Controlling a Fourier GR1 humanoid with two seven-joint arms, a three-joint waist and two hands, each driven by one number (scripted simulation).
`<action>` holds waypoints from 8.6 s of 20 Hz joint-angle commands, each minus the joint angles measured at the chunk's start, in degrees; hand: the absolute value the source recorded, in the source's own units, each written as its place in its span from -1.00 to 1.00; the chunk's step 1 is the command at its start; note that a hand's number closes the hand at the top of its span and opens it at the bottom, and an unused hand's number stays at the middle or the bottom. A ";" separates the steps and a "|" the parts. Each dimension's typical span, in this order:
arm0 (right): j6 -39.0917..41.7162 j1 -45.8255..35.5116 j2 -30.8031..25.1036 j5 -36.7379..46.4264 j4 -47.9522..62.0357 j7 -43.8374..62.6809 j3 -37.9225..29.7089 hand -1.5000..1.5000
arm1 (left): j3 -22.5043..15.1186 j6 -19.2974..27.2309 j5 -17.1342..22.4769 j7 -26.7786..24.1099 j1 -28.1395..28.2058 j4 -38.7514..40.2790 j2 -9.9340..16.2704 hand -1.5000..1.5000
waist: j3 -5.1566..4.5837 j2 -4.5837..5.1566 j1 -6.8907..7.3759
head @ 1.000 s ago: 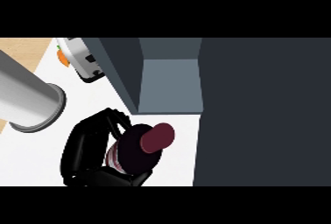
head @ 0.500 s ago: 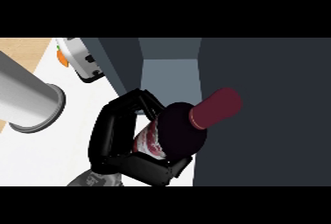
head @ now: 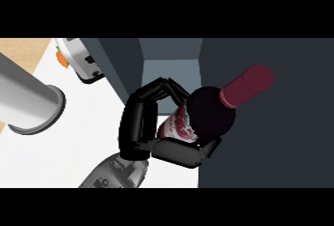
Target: Pick up the wine, place it into the cabinet and close the cabinet
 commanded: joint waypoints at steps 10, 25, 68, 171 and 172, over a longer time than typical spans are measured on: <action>-0.09 1.80 0.49 -4.12 -7.11 2.28 -0.13 -1.00 | -0.31 5.77 7.41 -8.32 -6.25 11.97 -0.10 1.00 | 0.02 0.14 -0.23; 0.14 1.07 0.27 -4.42 -6.12 2.10 -2.29 -1.00 | 2.34 2.52 9.72 -18.80 -4.97 23.05 -0.10 1.00 | 0.02 0.09 0.20; 1.07 0.33 1.40 -4.54 -4.35 1.09 -0.33 -1.00 | 21.45 -5.60 18.21 -39.09 -29.59 67.91 0.19 1.00 | 0.02 0.49 -1.00; -0.87 0.22 1.00 -3.61 -2.58 0.29 1.47 -1.00 | -2.17 -3.86 43.25 -49.64 -12.73 54.06 -0.10 -1.00 | 0.05 -0.23 -0.09; -2.28 -2.74 0.40 -4.68 -3.85 3.32 0.99 -1.00 | -0.35 -3.77 42.56 -51.08 -12.60 54.48 -0.10 -1.00 | 0.02 -0.08 0.19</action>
